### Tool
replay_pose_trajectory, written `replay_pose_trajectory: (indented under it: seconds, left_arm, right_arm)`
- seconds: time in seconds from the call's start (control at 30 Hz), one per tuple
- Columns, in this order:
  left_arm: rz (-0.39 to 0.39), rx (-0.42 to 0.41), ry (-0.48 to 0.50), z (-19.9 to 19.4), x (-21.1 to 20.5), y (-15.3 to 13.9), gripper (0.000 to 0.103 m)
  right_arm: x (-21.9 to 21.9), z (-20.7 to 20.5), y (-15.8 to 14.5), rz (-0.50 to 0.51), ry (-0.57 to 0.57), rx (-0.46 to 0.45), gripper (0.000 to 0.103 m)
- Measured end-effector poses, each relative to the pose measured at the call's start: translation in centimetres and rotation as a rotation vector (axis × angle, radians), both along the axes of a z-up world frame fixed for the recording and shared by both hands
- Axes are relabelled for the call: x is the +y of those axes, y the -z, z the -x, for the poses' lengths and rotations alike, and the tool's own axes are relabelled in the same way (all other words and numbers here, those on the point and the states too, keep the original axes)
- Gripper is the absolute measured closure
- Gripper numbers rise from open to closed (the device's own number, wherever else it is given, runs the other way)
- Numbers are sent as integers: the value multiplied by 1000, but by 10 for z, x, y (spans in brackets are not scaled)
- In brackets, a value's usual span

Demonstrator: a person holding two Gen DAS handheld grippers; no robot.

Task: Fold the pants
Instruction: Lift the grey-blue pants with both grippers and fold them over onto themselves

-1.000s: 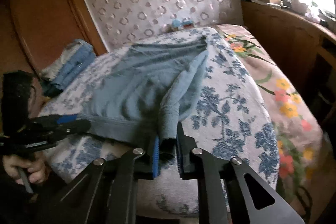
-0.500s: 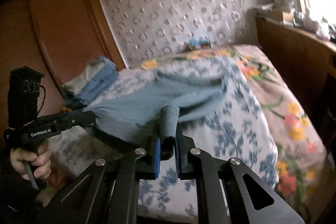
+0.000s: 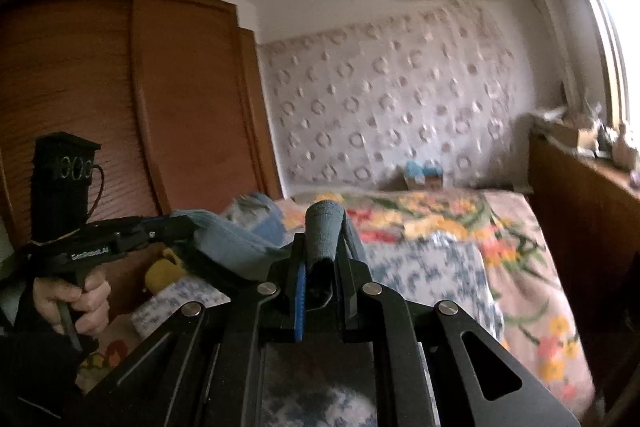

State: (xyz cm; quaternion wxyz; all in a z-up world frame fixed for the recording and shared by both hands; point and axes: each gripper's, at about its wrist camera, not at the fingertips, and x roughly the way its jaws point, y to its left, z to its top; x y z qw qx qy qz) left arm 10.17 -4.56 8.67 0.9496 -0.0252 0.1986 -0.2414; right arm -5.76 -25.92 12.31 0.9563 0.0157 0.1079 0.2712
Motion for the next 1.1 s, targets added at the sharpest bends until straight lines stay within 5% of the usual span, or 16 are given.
replay_pose_trajectory:
  seconds: [0.2, 0.4, 0.77, 1.1]
  left_arm:
    - [9, -11, -41, -11, 23, -1, 91]
    - [-28, 8, -98, -74, 37, 9, 91]
    - [-93, -84, -154, -157, 44, -19, 91]
    - [-144, 127, -133, -129, 38, 91, 91]
  right_arm:
    - [16, -15, -2, 37, -38, -17, 92]
    - [22, -93, 1, 78, -42, 26, 92]
    - [55, -210, -50, 67, -8, -35, 92]
    - [79, -217, 59, 170, -41, 215, 92]
